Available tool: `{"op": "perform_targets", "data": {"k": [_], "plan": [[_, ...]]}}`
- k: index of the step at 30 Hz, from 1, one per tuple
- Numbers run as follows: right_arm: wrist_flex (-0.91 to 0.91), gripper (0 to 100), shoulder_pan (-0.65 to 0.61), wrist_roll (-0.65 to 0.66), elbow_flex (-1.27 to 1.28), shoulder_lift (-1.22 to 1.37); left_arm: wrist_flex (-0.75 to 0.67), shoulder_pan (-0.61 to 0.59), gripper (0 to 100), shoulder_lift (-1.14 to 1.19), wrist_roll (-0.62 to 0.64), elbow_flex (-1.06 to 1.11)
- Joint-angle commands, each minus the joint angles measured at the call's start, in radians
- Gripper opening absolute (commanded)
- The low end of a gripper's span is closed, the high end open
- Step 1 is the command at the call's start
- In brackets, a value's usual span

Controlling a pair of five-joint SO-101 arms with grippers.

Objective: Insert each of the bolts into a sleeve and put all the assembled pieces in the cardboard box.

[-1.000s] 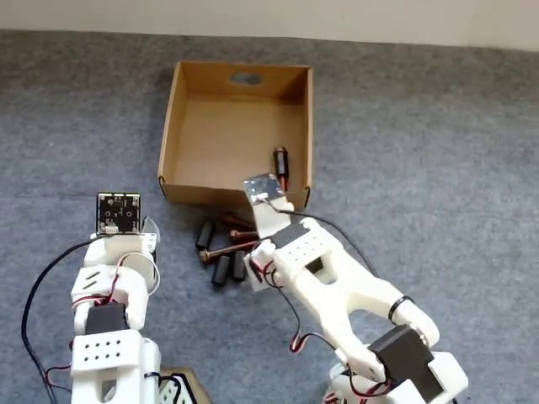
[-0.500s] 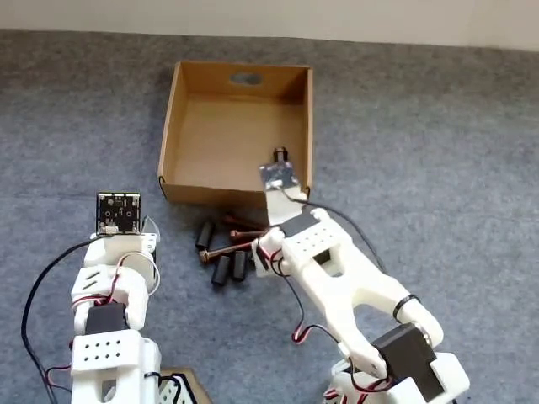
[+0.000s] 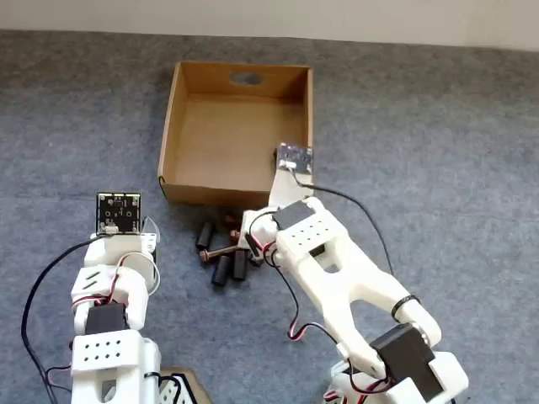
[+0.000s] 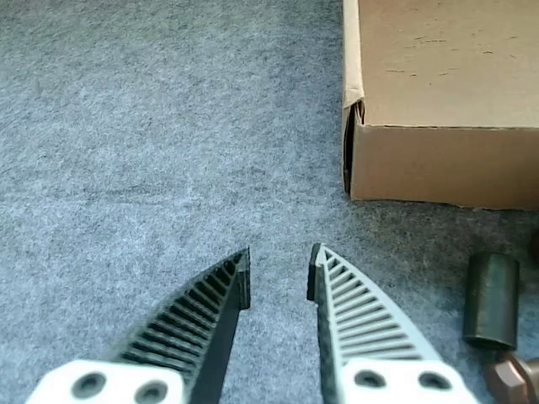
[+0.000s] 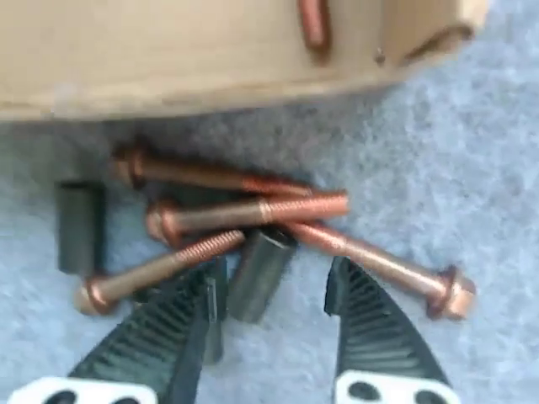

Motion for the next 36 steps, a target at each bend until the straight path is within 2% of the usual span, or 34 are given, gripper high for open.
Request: {"op": "perform_targets", "data": {"k": [1, 6, 23, 30, 36], "plan": [[-0.084, 19.1, -0.008, -0.011, -0.004, -0.002, 0.000, -0.001, 14, -0.005, -0.005, -0.031], [-0.154, 19.1, -0.008, -0.012, 0.056, -0.002, 0.000, -0.001, 14, -0.005, -0.005, -0.031], [-0.157, 19.1, -0.008, -0.005, 0.142, -0.001, 0.000, -0.004, 14, -0.005, -0.005, -0.031], [-0.154, 19.1, -0.008, -0.005, 0.131, 0.170, 0.000, -0.005, 14, -0.005, -0.005, -0.031], [-0.033, 19.1, -0.008, -0.005, 0.062, 0.173, -0.002, -0.005, 14, -0.005, -0.005, -0.031]]}}
